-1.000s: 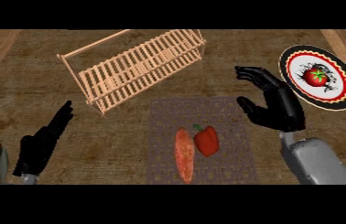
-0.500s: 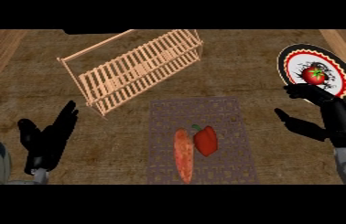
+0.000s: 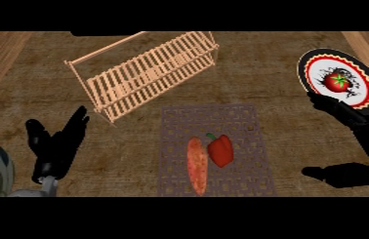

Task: Pick the bell pepper from the placemat and place it in the tiered shelf

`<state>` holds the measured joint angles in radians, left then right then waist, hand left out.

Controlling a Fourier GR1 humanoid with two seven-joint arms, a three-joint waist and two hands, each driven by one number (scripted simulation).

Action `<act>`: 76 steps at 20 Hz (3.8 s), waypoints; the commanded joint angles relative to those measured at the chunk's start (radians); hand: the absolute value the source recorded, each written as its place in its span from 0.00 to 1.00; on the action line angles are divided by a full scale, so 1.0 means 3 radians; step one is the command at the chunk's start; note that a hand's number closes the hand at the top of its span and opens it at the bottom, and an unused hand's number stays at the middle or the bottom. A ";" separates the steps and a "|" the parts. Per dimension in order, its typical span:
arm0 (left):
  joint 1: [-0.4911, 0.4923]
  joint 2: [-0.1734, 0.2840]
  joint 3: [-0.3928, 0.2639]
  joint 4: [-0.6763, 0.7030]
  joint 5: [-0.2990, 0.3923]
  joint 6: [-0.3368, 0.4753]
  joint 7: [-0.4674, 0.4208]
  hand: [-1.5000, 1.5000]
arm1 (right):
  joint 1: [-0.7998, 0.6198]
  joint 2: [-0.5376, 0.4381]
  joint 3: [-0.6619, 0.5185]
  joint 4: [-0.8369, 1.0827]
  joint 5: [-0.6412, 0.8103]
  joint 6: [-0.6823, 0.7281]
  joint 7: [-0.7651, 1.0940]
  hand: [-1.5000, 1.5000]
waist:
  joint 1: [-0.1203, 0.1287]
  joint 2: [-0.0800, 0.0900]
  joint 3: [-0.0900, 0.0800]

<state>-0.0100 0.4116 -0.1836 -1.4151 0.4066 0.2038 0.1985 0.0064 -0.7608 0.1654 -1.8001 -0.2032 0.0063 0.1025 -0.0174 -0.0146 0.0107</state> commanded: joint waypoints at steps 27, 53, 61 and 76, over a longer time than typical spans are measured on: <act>-0.0122 -0.0159 0.0149 0.0269 -0.0183 -0.0108 0.0113 0.50 | -0.1650 0.1014 0.1757 -0.0323 0.1609 0.0008 0.3782 0.00 | 0.0055 0.0047 -0.0040; -0.0202 -0.0262 0.0352 0.0273 -0.0295 -0.0246 0.0180 0.50 | -0.1267 0.1742 0.1783 0.0555 0.2834 0.0108 0.3631 0.00 | 0.0042 0.0049 -0.0037; -0.0058 -0.0329 0.0368 0.0206 -0.0387 -0.0367 0.0153 0.50 | -0.1274 0.1970 0.1473 0.0899 0.3079 0.0109 0.3156 0.00 | 0.0064 0.0049 -0.0036; -0.0082 -0.0346 0.0515 0.0264 -0.0431 -0.0482 0.0235 0.50 | -0.1075 0.2096 0.1536 0.1227 0.3026 0.0399 0.2285 1.00 | 0.0058 0.0049 -0.0036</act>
<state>-0.0444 0.3050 -0.0410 -1.3956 0.2748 0.0853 0.2484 -0.3578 -0.1380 0.6163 -1.4213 0.7099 0.1080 0.8429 0.0056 -0.0124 0.0039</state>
